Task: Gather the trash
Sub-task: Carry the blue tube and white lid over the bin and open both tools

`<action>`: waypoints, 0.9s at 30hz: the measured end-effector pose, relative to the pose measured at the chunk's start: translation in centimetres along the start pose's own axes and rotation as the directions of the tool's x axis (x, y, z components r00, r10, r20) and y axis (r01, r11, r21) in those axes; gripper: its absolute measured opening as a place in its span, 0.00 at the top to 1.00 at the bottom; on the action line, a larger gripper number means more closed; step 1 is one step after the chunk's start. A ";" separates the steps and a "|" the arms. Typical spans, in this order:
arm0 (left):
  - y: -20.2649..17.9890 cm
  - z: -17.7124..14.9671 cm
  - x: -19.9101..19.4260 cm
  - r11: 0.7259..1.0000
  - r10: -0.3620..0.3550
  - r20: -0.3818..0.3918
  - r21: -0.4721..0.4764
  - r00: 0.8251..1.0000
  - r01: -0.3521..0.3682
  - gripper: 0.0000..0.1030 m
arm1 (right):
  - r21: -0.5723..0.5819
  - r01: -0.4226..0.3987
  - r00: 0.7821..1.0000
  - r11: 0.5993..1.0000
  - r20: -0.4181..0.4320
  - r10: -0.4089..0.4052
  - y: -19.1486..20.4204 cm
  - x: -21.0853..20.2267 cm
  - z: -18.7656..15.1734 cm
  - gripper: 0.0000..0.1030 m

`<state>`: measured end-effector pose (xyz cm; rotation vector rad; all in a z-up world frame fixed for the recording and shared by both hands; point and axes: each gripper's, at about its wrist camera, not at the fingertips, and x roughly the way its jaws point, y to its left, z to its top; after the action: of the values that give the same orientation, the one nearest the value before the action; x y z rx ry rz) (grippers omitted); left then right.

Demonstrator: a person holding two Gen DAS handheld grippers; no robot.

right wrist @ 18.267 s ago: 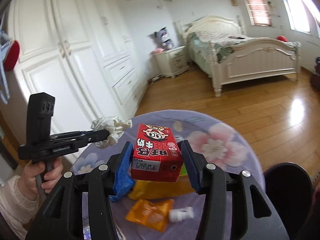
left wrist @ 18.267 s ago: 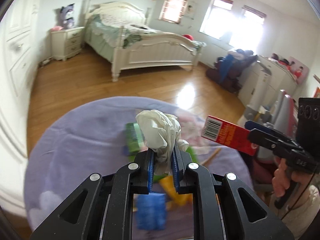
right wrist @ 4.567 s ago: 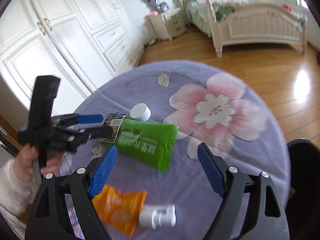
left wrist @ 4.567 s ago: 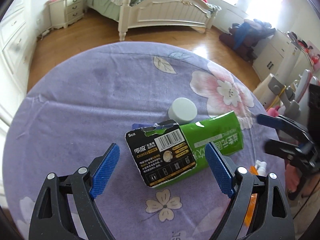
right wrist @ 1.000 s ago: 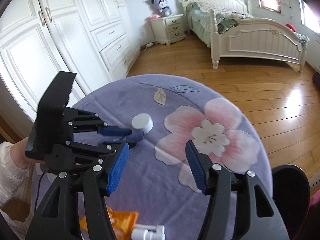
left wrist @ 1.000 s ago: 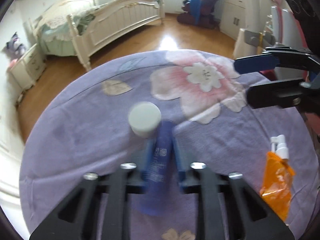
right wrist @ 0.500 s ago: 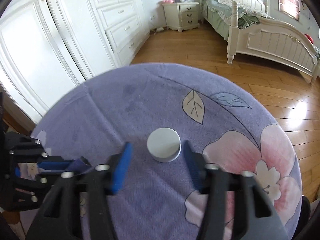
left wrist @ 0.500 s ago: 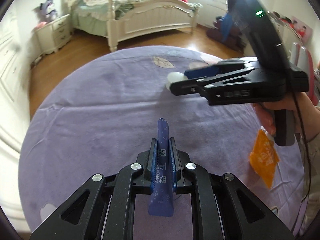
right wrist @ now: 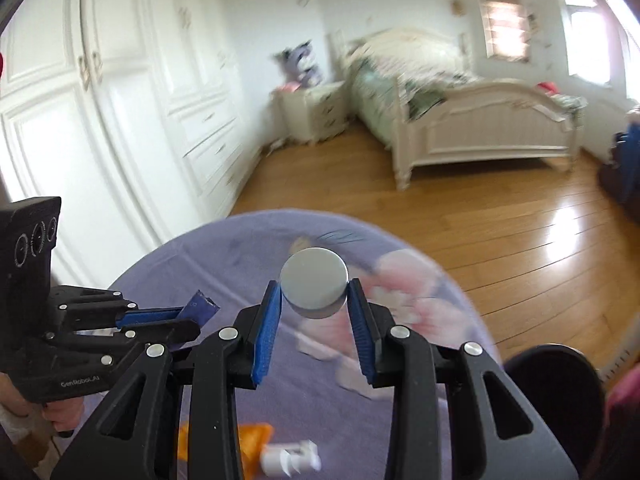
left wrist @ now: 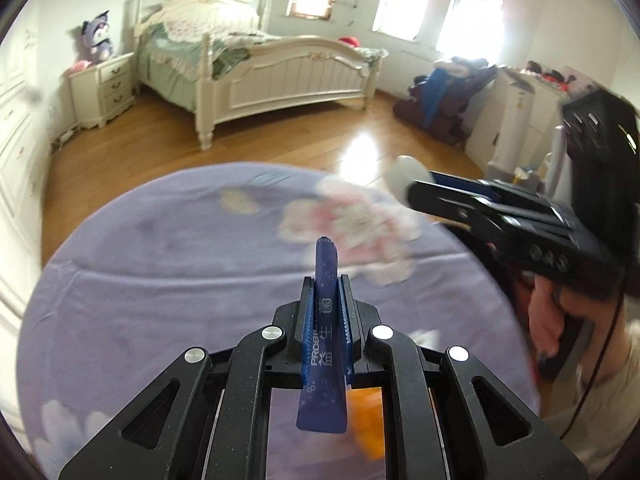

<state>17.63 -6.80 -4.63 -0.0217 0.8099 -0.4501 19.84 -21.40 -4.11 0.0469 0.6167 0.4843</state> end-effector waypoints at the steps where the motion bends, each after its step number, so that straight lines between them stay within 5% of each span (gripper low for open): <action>1: -1.1 0.4 0.2 1.000 -0.017 0.008 0.004 1.000 0.017 0.88 | 0.014 0.038 0.999 0.999 0.037 -0.038 -0.8 -1.9 -0.6 0.67; 7: -9.2 2.4 1.3 0.988 -0.151 0.032 0.028 0.988 0.150 0.88 | 0.081 0.240 0.959 0.967 0.135 -0.249 -5.3 -9.3 -3.6 0.67; 11: -13.4 2.7 3.1 0.977 -0.212 0.018 0.036 0.977 0.211 0.88 | 0.073 0.366 0.921 0.928 0.112 -0.372 -8.0 -11.0 -5.8 0.67; 27: -21.2 1.9 11.8 0.961 -0.263 -0.103 0.058 0.959 0.270 0.88 | 0.140 0.432 0.898 0.891 0.018 -0.439 -15.4 -11.5 -10.7 0.67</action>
<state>17.96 -30.94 -7.52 -0.0434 0.8877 -0.7398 12.12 -41.30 -9.42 0.0443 0.5889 0.0040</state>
